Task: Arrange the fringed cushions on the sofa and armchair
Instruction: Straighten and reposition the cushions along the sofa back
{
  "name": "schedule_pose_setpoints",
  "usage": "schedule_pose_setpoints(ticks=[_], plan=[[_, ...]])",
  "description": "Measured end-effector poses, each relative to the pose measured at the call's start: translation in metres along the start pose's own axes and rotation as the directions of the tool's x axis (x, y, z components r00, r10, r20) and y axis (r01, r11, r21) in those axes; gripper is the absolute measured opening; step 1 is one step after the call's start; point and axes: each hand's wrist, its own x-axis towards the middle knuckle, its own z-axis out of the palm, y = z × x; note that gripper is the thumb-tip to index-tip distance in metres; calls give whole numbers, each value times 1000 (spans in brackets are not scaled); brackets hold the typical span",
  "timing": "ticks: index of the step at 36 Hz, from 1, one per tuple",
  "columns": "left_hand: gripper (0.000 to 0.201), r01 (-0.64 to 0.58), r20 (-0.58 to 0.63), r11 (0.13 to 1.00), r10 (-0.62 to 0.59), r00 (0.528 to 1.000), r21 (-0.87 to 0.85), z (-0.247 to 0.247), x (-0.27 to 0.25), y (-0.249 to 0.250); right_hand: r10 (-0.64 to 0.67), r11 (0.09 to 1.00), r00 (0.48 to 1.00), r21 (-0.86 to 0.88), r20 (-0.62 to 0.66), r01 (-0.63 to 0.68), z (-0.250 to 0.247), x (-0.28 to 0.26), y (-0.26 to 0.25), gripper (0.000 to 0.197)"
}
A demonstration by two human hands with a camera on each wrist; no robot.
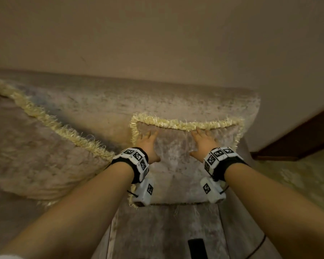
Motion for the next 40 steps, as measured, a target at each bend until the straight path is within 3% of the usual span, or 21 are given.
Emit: schedule_pose_setpoints(ticks=[9,16,18,22,28,40], plan=[[108,115,-54,993,-117,992,-31,-1,16,-29,-97,981,995,-164,21,99,0,67,-6,77],[112,181,-21,978,-184,983,-102,24,30,-37,-130,972,989,-189,63,140,5,101,-6,85],[113,200,-8,975,-202,979,-93,31,33,-41,-112,979,991,-163,68,122,8,101,-8,79],[115,222,-24,971,-225,974,-90,43,38,-47,-65,990,996,-124,56,71,18,93,-12,38],[120,214,-50,967,-223,974,-138,51,41,-44,-104,975,984,-180,147,130,20,86,-11,25],[113,255,-76,940,-278,958,-225,53,22,-34,-168,977,984,-121,64,174,4,51,0,19]])
